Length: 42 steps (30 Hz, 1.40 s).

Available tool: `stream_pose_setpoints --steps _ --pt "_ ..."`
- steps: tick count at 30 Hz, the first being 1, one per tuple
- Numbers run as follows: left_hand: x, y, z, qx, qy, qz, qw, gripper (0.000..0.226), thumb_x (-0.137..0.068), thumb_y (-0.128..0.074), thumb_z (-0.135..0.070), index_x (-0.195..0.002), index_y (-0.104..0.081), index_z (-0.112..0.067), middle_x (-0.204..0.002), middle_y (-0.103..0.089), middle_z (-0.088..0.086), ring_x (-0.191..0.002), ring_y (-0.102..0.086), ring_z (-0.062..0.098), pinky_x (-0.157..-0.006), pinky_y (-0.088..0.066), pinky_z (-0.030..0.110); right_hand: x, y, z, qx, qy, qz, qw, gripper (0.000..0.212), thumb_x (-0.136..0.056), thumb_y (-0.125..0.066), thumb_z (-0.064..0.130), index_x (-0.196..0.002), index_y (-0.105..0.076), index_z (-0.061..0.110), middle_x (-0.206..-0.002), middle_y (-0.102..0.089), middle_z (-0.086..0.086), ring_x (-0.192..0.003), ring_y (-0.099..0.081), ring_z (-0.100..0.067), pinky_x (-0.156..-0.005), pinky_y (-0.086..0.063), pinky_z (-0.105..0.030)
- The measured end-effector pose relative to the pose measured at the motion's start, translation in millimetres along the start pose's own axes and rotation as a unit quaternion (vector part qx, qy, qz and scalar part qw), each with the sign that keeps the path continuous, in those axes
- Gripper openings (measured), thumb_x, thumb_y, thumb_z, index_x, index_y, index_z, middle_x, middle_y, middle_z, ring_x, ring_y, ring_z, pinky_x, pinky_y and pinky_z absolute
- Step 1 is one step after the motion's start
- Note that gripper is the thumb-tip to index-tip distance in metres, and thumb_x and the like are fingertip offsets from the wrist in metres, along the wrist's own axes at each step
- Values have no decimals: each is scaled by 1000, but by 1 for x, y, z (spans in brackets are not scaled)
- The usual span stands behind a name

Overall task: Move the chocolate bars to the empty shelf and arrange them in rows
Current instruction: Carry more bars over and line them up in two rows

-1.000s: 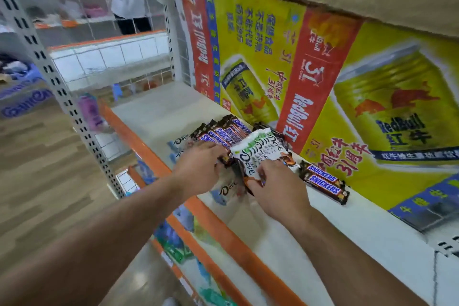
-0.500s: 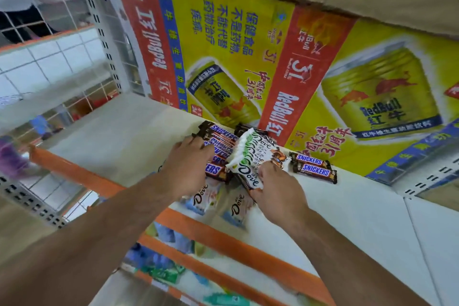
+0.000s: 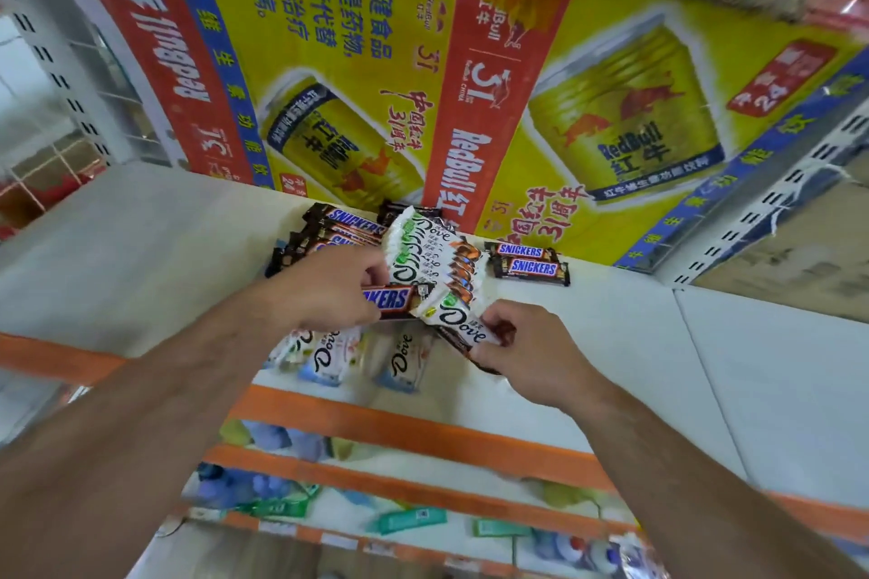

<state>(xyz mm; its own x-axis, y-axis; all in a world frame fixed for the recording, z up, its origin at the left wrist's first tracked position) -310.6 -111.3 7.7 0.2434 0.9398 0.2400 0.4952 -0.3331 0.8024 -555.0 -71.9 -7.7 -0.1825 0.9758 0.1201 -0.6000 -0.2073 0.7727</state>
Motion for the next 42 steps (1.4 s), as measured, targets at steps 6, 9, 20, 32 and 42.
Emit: stream_pose_setpoints --steps 6,9,20,32,42 --pt "-13 -34 -50 64 -34 59 996 29 -74 -79 -18 -94 -63 -31 -91 -67 -7 -76 -65 9 -57 -45 22 39 30 -30 -28 -39 -3 999 17 -81 -67 11 -82 -65 27 -80 -66 8 -72 -60 -15 -62 -46 -26" --pt "-14 -51 -77 79 -46 73 993 26 -74 -77 -15 -93 -64 -27 -88 -68 -3 -74 -65 12 -58 -47 24 59 47 -46 -24 -39 -12 999 21 -81 -66 9 -85 -65 30 -86 -68 8 -79 -63 -13 -69 -50 -27" --pt "8 -142 -222 130 -57 98 985 17 -74 -76 -8 -83 -71 -21 -76 -71 -1 -71 -65 18 -69 -50 34 174 130 -146 -88 -33 -28 995 23 -68 -76 7 -77 -68 26 -62 -60 19 -59 -52 2 -57 -42 -13" --pt "0 -275 -445 126 -123 179 968 15 -71 -76 -7 -80 -73 -18 -72 -73 0 -62 -68 11 -48 -47 21 318 245 -302 -90 -84 -128 984 24 -71 -77 5 -78 -68 26 -62 -57 15 -56 -51 5 -53 -39 -10" --pt "-51 -370 -589 87 -186 255 945 13 -72 -76 -7 -80 -71 -16 -70 -70 0 -59 -62 11 -42 -38 15 364 309 -418 -111 -167 -211 957 30 -69 -77 3 -70 -65 31 -60 -56 13 -54 -50 2 -51 -40 -11"
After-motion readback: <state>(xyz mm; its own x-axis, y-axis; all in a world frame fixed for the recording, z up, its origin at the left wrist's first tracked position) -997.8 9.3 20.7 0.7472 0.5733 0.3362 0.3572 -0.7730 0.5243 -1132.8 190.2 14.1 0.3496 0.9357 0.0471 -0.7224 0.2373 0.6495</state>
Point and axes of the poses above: each hand's wrist, its own x-axis away from the middle knuckle, its own y-axis out of the back of the hand, z = x × y, the point moved 3 cm from there along -x, towards the middle knuckle
